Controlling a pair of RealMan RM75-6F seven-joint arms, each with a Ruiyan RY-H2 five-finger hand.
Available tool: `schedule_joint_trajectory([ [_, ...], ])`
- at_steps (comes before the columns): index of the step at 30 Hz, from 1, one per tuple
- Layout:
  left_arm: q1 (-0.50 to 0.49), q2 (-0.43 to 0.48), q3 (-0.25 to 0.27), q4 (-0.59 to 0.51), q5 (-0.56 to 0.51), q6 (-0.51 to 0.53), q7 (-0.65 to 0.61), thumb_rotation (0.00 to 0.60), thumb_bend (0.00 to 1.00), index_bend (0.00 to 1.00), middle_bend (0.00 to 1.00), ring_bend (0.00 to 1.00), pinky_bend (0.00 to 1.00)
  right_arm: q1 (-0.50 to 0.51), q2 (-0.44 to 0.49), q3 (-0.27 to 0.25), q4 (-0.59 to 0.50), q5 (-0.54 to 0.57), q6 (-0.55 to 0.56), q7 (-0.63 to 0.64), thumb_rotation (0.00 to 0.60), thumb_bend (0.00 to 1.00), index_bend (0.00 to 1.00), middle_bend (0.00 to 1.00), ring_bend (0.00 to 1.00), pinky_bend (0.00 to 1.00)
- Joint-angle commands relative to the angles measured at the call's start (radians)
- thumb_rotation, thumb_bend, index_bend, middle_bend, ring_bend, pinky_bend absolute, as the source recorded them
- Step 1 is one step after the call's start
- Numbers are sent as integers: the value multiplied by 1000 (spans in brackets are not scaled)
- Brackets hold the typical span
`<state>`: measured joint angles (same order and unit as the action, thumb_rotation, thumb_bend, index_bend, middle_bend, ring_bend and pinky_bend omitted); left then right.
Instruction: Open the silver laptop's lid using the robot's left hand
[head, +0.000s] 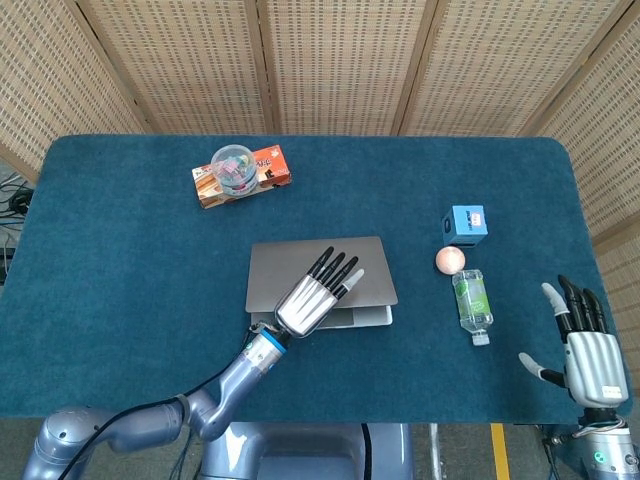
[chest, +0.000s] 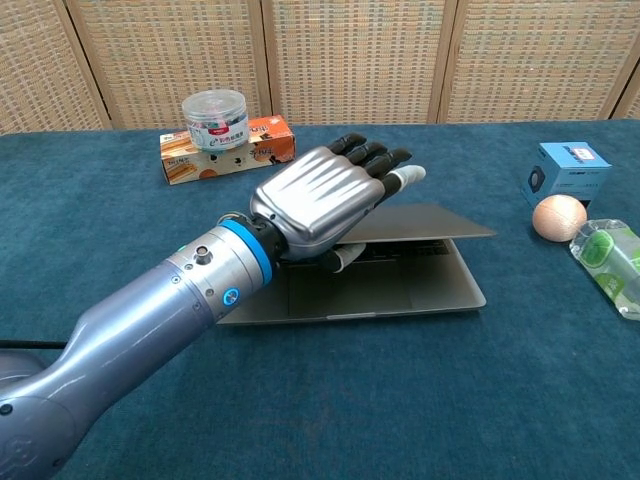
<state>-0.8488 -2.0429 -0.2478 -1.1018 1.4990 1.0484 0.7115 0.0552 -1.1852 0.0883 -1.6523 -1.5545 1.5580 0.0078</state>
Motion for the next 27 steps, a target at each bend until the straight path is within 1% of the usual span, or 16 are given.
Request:
schedule_joint_trajectory([
  [1, -6, 8, -6, 2, -13, -6, 5, 600, 479, 0, 0, 0, 0, 26, 4, -14, 12, -26, -42, 37, 600, 0, 86, 0, 0, 0],
  [3, -13, 14, -15, 1, -23, -13, 3, 600, 479, 0, 0, 0, 0, 58, 9, -27, 32, -58, -89, 60, 600, 16, 118, 22, 0, 0],
  [4, -17, 19, -17, -2, -28, -18, -1, 600, 479, 0, 0, 0, 0, 76, 11, -31, 46, -74, -111, 74, 600, 75, 146, 48, 0, 11],
  [6, -24, 31, -19, -9, -34, -26, -11, 600, 479, 0, 0, 0, 0, 111, 12, -38, 68, -108, -147, 104, 600, 257, 179, 91, 0, 49],
  [8, -29, 45, -16, -20, -33, -33, -27, 600, 479, 0, 0, 0, 0, 160, 11, -48, 88, -149, -200, 153, 600, 499, 203, 108, 0, 97],
  [9, -33, 55, -13, -24, -30, -35, -28, 600, 479, 0, 0, 0, 0, 201, 11, -56, 98, -174, -252, 186, 600, 562, 208, 109, 0, 104],
  [11, -36, 68, -9, -32, -30, -39, -33, 600, 479, 0, 0, 0, 0, 243, 14, -61, 110, -190, -302, 222, 600, 710, 217, 110, 0, 113],
  [12, -36, 74, -8, -38, -34, -42, -37, 600, 478, 0, 0, 0, 0, 264, 13, -63, 116, -199, -325, 238, 600, 753, 218, 111, 0, 114],
  [14, -37, 83, -6, -48, -39, -47, -43, 600, 477, 0, 0, 0, 0, 289, 10, -65, 121, -206, -353, 252, 600, 882, 219, 111, 0, 118],
  [16, -39, 93, -4, -57, -41, -51, -48, 600, 477, 0, 0, 0, 0, 322, 1, -65, 125, -211, -395, 255, 600, 959, 219, 111, 0, 118],
  [17, -41, 102, -3, -65, -42, -54, -51, 600, 478, 0, 0, 0, 0, 345, -4, -64, 125, -209, -429, 248, 600, 987, 219, 111, 0, 118],
  [19, -44, 115, -1, -78, -44, -58, -55, 600, 479, 0, 0, 0, 0, 375, -13, -63, 122, -205, -474, 232, 600, 1000, 219, 111, 3, 118],
  [20, -45, 117, 0, -80, -44, -59, -56, 600, 479, 0, 0, 0, 0, 381, -14, -63, 120, -202, -484, 231, 600, 1000, 219, 111, 6, 119],
  [24, -53, 136, 1, -98, -45, -64, -61, 600, 479, 0, 0, 0, 0, 440, -37, -58, 104, -163, -588, 238, 600, 1000, 219, 115, 22, 124],
  [27, -57, 145, 4, -105, -46, -62, -56, 600, 479, 0, 0, 0, 0, 465, -53, -60, 104, -140, -632, 234, 600, 1000, 220, 118, 29, 127],
])
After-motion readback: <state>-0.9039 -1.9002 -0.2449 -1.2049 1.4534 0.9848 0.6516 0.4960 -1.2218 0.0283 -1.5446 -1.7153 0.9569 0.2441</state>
